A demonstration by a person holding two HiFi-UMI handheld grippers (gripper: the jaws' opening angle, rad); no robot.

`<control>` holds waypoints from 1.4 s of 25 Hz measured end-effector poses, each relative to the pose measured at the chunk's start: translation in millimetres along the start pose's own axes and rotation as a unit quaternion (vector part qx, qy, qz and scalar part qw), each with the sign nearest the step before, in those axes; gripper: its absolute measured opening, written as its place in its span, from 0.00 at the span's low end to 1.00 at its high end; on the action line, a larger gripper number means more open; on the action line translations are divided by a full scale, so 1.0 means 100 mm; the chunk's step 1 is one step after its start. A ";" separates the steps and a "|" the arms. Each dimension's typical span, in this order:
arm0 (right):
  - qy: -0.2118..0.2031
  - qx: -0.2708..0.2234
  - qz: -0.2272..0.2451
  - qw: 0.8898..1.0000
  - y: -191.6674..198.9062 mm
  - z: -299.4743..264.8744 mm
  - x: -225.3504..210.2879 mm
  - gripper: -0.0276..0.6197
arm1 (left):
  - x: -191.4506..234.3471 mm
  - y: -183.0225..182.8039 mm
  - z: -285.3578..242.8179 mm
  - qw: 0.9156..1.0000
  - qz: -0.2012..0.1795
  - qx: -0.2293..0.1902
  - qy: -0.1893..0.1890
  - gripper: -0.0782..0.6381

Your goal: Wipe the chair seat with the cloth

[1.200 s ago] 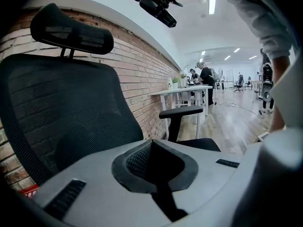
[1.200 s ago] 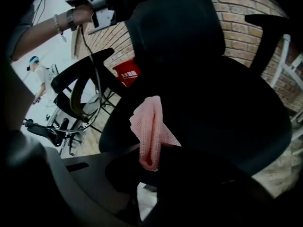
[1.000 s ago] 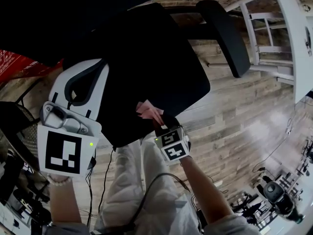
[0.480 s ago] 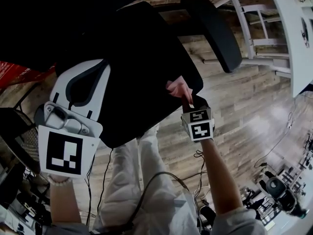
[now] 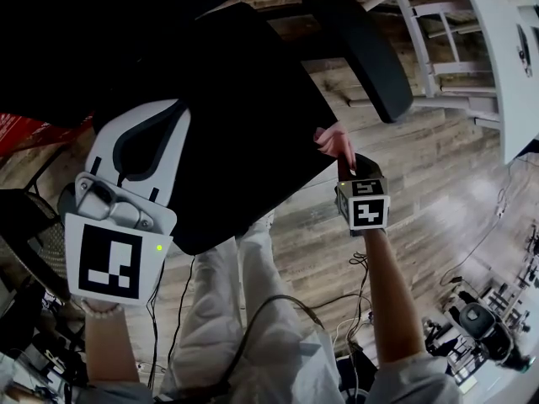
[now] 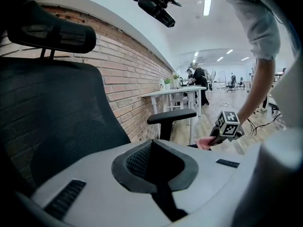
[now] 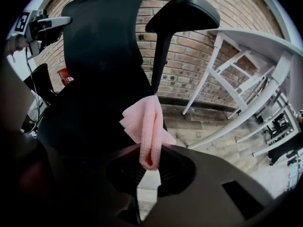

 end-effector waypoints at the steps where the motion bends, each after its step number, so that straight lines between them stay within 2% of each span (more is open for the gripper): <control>1: -0.003 0.002 0.000 1.000 0.03 -0.01 0.01 0.13 | 0.00 0.00 -0.01 1.000 0.000 0.000 0.000 0.13; 7: -0.048 0.019 -0.002 0.999 0.23 -0.04 0.31 0.13 | -0.01 0.03 0.00 1.000 0.000 -0.001 0.001 0.13; 14: -0.109 0.036 0.012 0.993 0.50 -0.05 0.92 0.13 | -0.01 0.07 0.03 1.000 -0.004 -0.001 0.002 0.13; 17: -0.145 0.051 0.015 0.988 0.64 -0.06 1.25 0.13 | -0.02 0.10 0.05 1.000 -0.003 0.002 0.002 0.13; 22: -0.205 0.050 0.036 0.977 0.66 -0.02 1.84 0.13 | -0.02 0.11 0.11 1.000 0.002 0.000 -0.004 0.13; 25: -0.242 0.052 0.055 0.967 0.68 0.00 2.17 0.13 | -0.04 0.11 0.11 1.000 0.003 0.001 -0.006 0.13; 30: -0.319 0.055 0.103 0.940 0.70 0.03 2.85 0.13 | -0.02 0.16 0.17 1.000 -0.005 0.001 0.000 0.13; 35: -0.371 0.051 0.144 0.916 0.59 0.02 3.35 0.13 | 0.00 0.24 0.18 1.000 0.003 0.003 -0.004 0.13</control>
Point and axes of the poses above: the fingertips, and each gripper's own axes: z backward along the fingers, x to its left, y out of its underside, the point moved 10 cm from there along z, backward along the fingers, and after that the axes turned 5 degrees about -y, right-handed, at the moved point
